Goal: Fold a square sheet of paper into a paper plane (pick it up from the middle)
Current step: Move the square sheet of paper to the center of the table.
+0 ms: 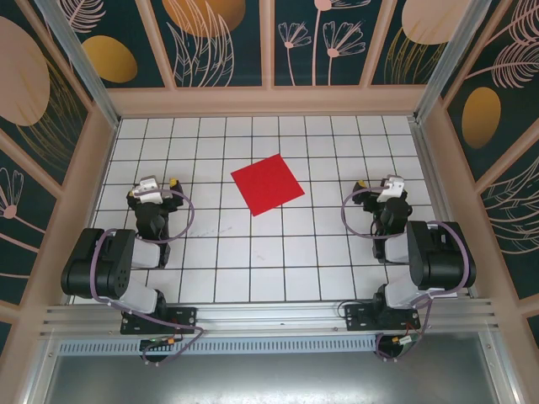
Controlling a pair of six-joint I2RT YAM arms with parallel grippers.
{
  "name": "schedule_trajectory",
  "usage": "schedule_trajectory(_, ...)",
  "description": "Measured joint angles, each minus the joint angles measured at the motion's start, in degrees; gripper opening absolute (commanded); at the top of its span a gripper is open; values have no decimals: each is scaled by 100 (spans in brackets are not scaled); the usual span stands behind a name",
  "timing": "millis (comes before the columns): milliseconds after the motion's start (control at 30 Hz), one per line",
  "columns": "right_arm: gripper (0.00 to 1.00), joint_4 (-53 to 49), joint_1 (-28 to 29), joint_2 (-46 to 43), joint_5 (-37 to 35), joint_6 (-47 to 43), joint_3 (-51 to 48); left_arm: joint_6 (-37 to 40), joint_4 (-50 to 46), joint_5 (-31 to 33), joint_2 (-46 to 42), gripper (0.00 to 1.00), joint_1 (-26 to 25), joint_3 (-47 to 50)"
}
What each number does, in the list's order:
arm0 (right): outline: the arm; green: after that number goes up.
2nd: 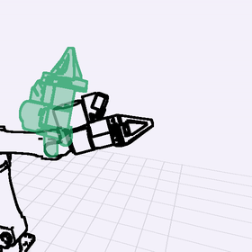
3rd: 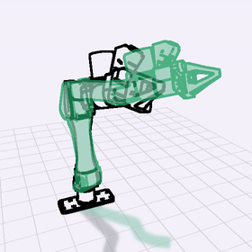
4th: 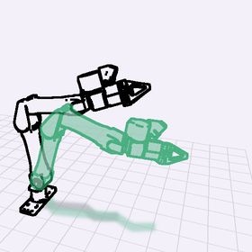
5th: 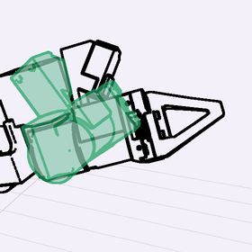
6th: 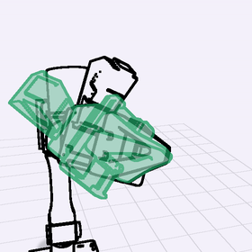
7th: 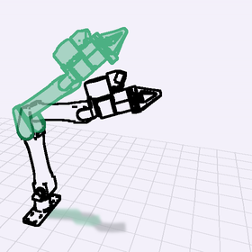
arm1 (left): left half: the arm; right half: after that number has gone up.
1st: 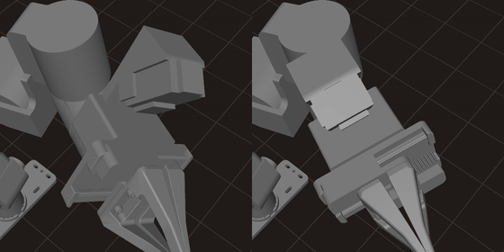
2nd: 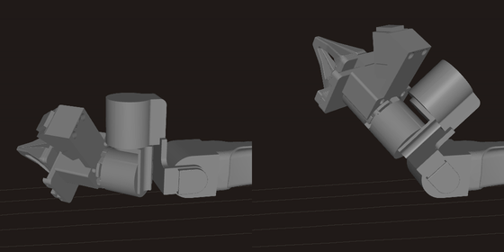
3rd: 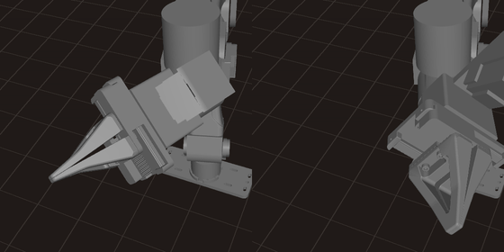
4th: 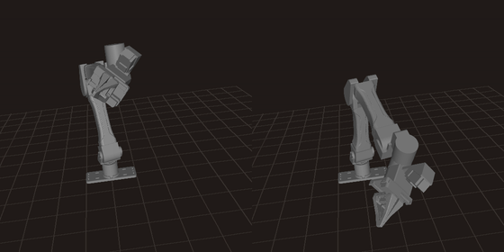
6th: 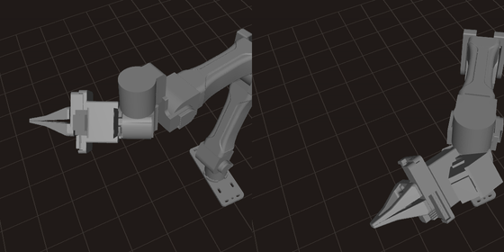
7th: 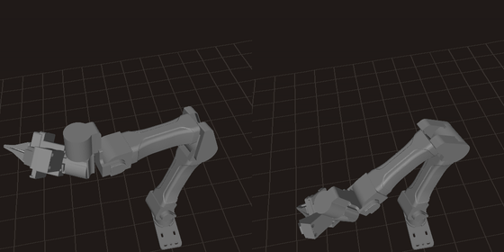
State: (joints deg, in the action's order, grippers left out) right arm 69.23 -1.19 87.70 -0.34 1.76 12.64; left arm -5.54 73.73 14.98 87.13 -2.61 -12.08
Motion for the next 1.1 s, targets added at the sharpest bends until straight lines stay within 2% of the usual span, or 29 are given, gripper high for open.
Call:
schedule_trajectory(833,99,-72,0,-70,-2,0,0,-7,11,114,-28,98,0,17)
schedule_trajectory(967,99,-1099,24,-710,-90,9,345,-37,-291,251,-496,98,0,52)
schedule_trajectory(1100,99,-2771,337,-1001,-435,251,1644,-402,-1506,420,-1405,99,4,-334)
